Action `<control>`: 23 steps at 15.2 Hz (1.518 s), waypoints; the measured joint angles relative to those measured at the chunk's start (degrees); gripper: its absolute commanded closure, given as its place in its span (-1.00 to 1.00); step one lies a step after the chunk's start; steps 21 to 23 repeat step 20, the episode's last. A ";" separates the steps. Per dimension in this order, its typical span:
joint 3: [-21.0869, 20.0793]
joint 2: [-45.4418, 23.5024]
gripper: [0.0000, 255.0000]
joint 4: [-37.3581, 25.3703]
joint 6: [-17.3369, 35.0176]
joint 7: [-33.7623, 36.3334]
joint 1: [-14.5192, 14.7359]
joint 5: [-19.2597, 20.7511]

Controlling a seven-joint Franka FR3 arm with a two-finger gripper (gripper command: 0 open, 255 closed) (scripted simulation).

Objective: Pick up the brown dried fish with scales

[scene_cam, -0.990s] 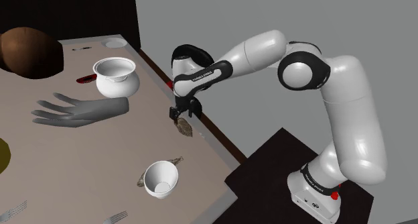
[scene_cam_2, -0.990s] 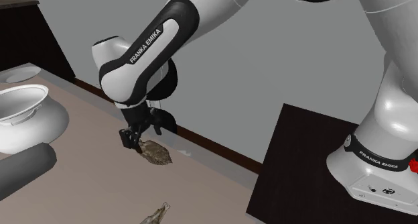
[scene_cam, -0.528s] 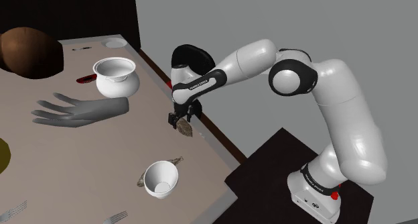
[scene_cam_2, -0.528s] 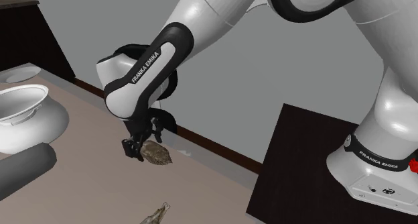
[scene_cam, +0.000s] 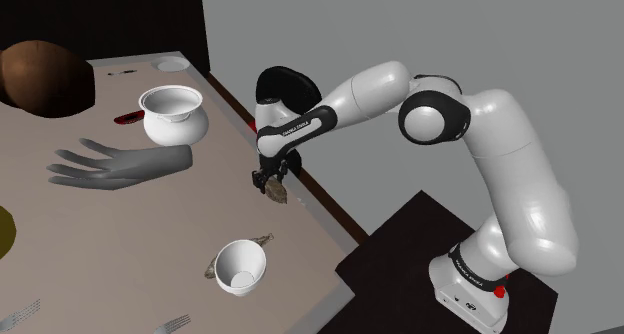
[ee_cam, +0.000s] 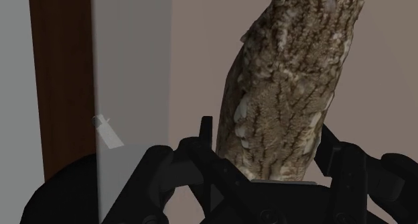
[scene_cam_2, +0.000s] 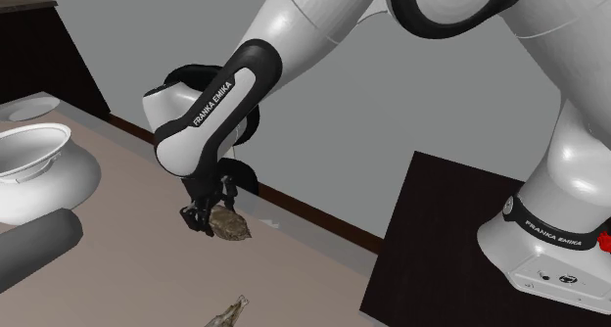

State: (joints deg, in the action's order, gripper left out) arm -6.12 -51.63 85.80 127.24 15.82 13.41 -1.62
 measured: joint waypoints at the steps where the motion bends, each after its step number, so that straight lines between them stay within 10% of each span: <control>1: 0.00 -0.01 1.00 0.00 0.02 0.00 0.00 0.00; 23: -0.41 8.34 1.00 2.51 -5.93 0.31 -0.49 -0.36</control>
